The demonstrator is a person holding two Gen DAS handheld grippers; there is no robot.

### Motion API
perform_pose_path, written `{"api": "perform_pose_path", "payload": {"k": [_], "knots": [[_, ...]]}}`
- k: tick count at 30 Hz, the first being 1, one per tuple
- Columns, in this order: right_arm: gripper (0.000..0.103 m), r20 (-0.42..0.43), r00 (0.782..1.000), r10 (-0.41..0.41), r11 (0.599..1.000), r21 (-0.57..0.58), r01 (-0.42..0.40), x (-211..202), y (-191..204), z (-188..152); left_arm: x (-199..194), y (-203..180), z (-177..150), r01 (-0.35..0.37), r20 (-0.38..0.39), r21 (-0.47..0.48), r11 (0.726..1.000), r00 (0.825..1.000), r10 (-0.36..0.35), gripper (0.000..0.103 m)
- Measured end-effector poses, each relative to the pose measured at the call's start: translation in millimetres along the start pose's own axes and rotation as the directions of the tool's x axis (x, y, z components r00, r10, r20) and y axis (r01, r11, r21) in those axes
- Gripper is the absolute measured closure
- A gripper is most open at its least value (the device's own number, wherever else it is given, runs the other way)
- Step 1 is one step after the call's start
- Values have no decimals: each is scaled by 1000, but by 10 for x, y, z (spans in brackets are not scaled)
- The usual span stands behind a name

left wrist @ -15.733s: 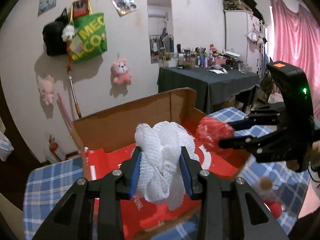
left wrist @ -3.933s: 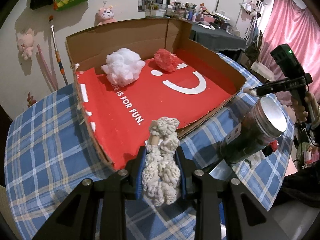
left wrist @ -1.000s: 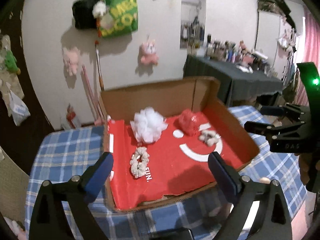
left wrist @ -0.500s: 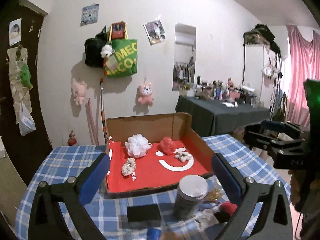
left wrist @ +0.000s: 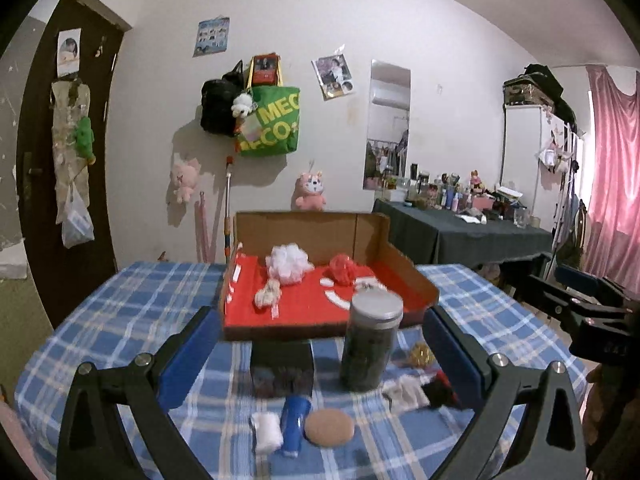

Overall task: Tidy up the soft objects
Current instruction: 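Withdraw both open tools from the box back over the table, then grasp the white cloth with the left tool while the right grasps the red knitted plush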

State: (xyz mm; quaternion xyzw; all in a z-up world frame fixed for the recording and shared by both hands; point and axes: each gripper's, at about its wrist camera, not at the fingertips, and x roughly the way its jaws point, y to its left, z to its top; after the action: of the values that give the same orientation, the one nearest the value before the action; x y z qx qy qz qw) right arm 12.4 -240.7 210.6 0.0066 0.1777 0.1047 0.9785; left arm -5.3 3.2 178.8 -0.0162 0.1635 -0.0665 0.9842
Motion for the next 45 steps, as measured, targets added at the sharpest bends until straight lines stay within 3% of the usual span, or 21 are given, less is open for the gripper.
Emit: {"api": "perform_pose_path", "payload": {"k": [8,16,35,37,41,42,44,45], "knots": [[4,-60,996,-61,998,5,61,150,-65,-485,250,69,-445,5,-125,-22,1000,992,-8,0],[4,-165,984,-70,997,32,76,445,-167,-879,453,191,-711,-23,-212,-24,999,977,17,0],[5,-300,953,-34,988,133,77,912,-491,-1169,781,731,-941,-148,-330,-55,987,936,122,3],[9,-312,950,-12,985,159,64,964,-538,-1193,834,772,-981,-149,-353,-60,987,928,118,13],[35,-338,941,14,981,187,52,1056,-604,-1248,966,825,-1094,-112,-412,-84,990,909,68,33],[38,-348,937,24,981,190,46,1080,-609,-1261,996,826,-1119,-99,-420,-91,991,906,52,41],[55,-361,930,69,976,218,12,1128,-633,-1290,1006,814,-1136,-82,-413,-86,993,910,39,54],[60,-360,929,90,973,232,-4,1135,-643,-1294,1009,796,-1137,-68,-413,-83,994,910,28,68]]}}
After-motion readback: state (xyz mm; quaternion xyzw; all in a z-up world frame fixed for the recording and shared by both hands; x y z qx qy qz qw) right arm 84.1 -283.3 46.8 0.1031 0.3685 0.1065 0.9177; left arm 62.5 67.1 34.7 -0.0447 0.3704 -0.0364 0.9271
